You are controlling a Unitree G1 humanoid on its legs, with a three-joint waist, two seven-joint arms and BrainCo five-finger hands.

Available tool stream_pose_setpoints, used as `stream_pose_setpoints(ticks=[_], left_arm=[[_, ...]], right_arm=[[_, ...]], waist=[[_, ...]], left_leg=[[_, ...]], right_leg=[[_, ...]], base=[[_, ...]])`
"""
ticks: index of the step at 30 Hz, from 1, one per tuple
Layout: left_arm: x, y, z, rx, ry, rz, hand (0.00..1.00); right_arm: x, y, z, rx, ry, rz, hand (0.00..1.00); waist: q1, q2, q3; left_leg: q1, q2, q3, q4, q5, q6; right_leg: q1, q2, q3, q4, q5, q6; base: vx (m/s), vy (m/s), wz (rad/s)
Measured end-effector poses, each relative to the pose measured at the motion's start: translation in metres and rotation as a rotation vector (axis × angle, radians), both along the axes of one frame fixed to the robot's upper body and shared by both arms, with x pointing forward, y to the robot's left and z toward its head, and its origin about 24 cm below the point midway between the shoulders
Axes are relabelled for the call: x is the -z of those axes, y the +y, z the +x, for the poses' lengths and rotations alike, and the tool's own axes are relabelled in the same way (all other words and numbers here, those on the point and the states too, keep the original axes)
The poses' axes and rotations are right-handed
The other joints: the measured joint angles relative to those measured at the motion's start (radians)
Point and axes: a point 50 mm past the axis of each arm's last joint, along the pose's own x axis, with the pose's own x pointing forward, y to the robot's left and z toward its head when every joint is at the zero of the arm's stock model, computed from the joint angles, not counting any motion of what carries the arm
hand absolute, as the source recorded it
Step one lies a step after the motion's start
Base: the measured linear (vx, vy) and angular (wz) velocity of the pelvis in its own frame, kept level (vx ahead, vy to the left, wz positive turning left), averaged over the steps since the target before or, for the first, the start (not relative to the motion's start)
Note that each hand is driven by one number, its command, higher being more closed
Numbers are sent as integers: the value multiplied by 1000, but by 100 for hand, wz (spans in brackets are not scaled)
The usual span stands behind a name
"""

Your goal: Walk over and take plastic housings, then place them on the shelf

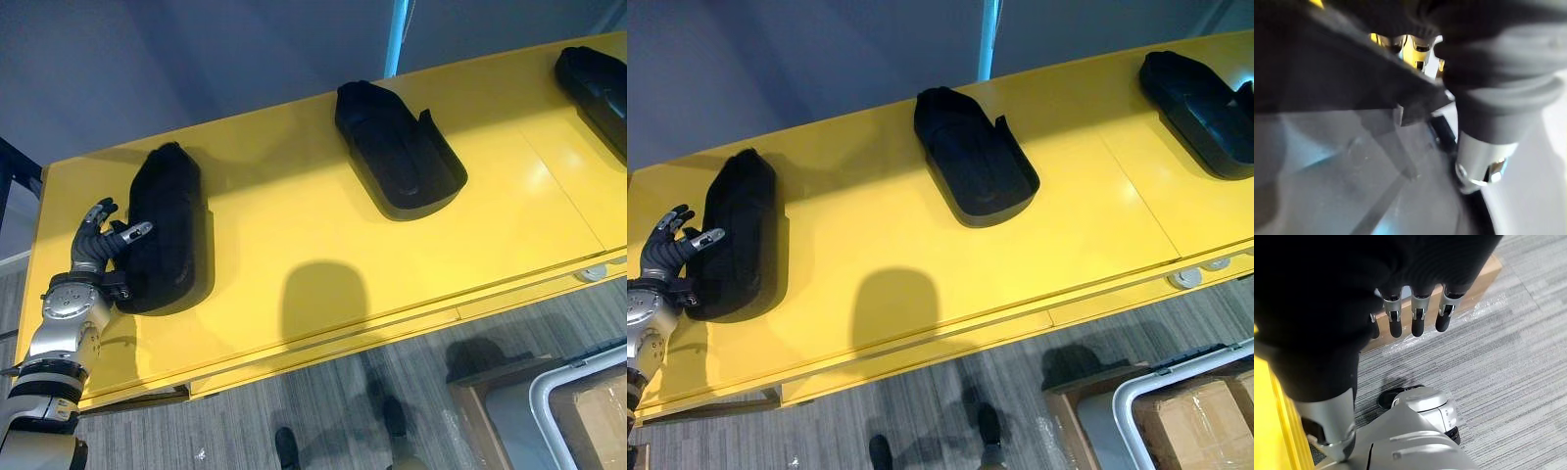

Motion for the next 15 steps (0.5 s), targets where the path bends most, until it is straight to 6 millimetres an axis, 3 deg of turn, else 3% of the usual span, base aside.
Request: stream_pose_setpoints(ticks=[3,6,11,15], left_arm=[[1,-14,5,26,-23,-39,0],[-14,-41,5,110,-166,-137,0],[-69,-53,-37,108,-603,-218,0],[-80,-63,-75,-46,-793,-78,0]], right_arm=[[1,-1,-2,19,7,5,0],[3,2,-6,53,15,21,0],[6,1,-15,104,35,35,0],[10,-1,-29,170,70,56,0]], waist=[[5,3,1],[10,5,1],[24,16,-22],[37,32,-76]], left_leg=[[8,0,-8,0,0,0],[14,0,-27,0,2,1],[47,0,-27,-2,1,0],[80,1,-40,-2,-3,-3]], right_leg=[[14,0,-8,0,0,0],[30,-2,-27,0,-1,0],[62,-2,-24,0,-8,6],[105,-2,-33,1,-21,10]], base=[[-1,12,7],[1,20,14],[11,18,-1],[23,12,9]])
